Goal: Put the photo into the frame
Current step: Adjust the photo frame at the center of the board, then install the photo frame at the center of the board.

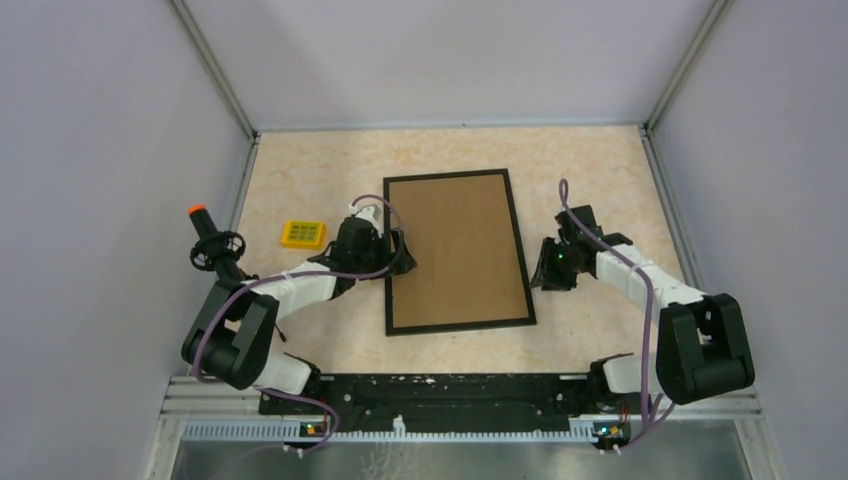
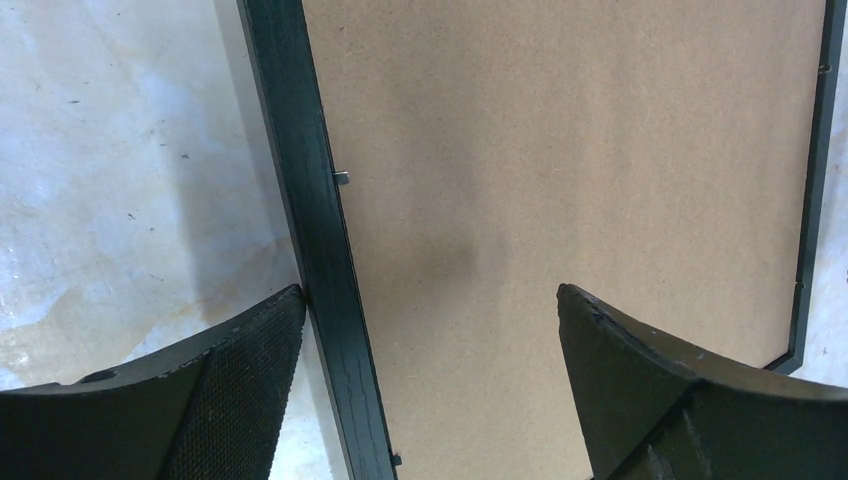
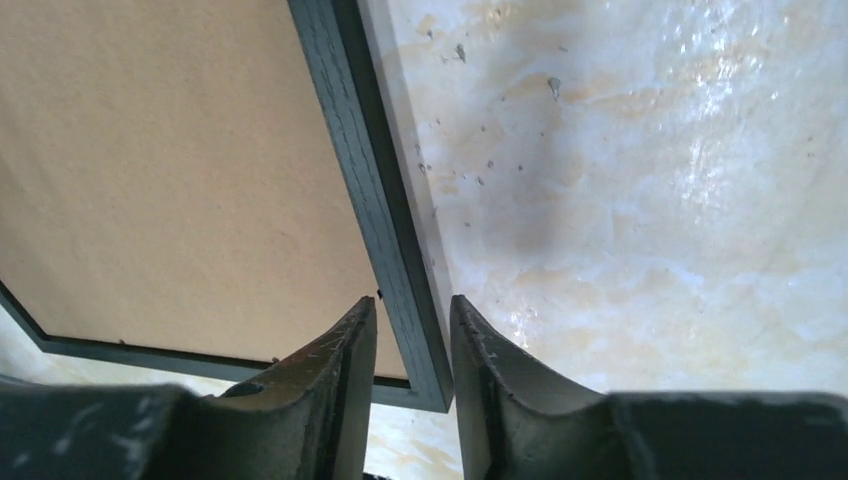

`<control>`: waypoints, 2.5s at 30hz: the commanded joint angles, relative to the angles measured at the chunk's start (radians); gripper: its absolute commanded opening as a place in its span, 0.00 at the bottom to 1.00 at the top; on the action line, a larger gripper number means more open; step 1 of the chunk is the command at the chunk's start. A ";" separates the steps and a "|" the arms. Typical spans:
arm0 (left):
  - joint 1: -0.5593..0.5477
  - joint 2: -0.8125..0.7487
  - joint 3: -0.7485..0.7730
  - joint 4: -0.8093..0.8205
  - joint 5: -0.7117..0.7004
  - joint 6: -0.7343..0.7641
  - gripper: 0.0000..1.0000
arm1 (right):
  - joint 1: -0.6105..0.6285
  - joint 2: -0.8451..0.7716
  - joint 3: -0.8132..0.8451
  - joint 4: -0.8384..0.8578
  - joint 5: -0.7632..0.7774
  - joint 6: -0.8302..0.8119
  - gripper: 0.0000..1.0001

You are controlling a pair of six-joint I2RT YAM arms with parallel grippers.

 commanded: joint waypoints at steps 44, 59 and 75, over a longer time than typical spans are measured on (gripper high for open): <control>0.001 -0.098 -0.244 0.227 0.131 -0.229 0.99 | 0.368 0.221 -0.072 0.194 0.264 0.412 0.25; 0.014 -0.101 -0.065 0.056 0.042 -0.095 0.98 | -0.007 0.223 0.300 0.069 -0.075 -0.045 0.45; 0.047 0.007 -0.052 0.110 0.061 -0.085 0.98 | -0.082 0.541 0.458 0.170 -0.077 -0.101 0.24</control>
